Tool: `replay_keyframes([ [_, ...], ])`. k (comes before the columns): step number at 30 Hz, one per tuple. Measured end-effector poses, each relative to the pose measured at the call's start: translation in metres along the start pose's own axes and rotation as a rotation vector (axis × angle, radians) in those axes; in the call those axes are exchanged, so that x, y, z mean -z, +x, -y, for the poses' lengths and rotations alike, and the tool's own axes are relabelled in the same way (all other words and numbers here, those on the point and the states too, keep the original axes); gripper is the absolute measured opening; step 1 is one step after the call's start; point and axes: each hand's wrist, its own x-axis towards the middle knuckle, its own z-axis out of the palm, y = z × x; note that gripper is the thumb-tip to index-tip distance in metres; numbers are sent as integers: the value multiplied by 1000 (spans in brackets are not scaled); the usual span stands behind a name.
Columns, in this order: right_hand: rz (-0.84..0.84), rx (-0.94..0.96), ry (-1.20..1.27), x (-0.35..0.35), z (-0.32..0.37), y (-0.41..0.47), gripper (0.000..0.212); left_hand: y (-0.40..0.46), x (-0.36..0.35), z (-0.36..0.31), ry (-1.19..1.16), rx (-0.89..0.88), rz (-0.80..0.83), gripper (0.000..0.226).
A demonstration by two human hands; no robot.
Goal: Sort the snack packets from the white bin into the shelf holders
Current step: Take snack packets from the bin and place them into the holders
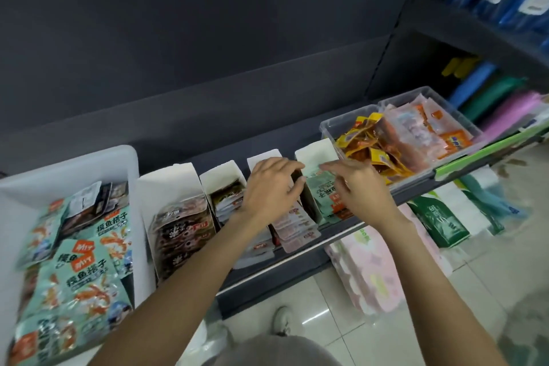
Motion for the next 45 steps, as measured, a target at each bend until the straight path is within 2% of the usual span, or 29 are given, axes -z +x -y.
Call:
replay_keyframes([
  [2, -138, 0, 200, 11, 27, 1, 30, -14, 22, 1, -102, 83, -216, 29],
  [5, -223, 46, 355, 15, 77, 6, 27, -53, 60, 13, -287, 171, -438, 20],
  [7, -208, 101, 452, 7, 115, 10, 27, -86, 86, 27, -391, 261, -534, 16],
  [10, -111, 199, 549, -16, 175, 16, 31, -141, 116, 62, -326, 390, -587, 14],
  [12, 11, 268, 557, -38, 215, 19, 31, -177, 126, 97, -234, 507, -521, 7],
  [16, 369, 336, 459, -85, 286, 22, 37, -250, 129, 165, 29, 798, -326, 37],
  [20, 687, 325, 217, -136, 338, 29, 53, -290, 130, 197, -20, 1032, -173, 54],
  [22, 721, 300, 84, -165, 355, 29, 54, -299, 127, 207, -65, 1073, -83, 63],
  [25, 746, 205, -72, -198, 370, 23, 60, -305, 120, 216, -78, 1037, 1, 70],
  [27, 803, 121, -60, -211, 376, 18, 72, -305, 118, 221, -56, 1025, 30, 69],
  [29, 853, 11, 58, -216, 379, 16, 83, -303, 118, 223, -44, 1000, 38, 60],
  [32, 807, -124, 215, -220, 378, 13, 98, -304, 117, 226, -154, 958, -35, 41],
  [34, 701, -161, 217, -217, 379, 11, 102, -307, 117, 230, -218, 965, -56, 42],
  [37, 472, -138, 119, -206, 381, 10, 90, -312, 119, 235, -275, 965, -29, 48],
  [39, 348, -160, 197, -196, 381, 13, 77, -311, 126, 233, -317, 932, -46, 46],
  [41, 282, -240, 524, -185, 379, 16, 72, -305, 140, 220, -511, 906, -136, 43],
  [44, 220, -343, 1130, -158, 376, 14, 62, -296, 163, 194, -1227, 922, -227, 46],
  [45, 231, -372, 1259, -148, 375, 11, 60, -294, 165, 190, -1372, 924, -222, 51],
])
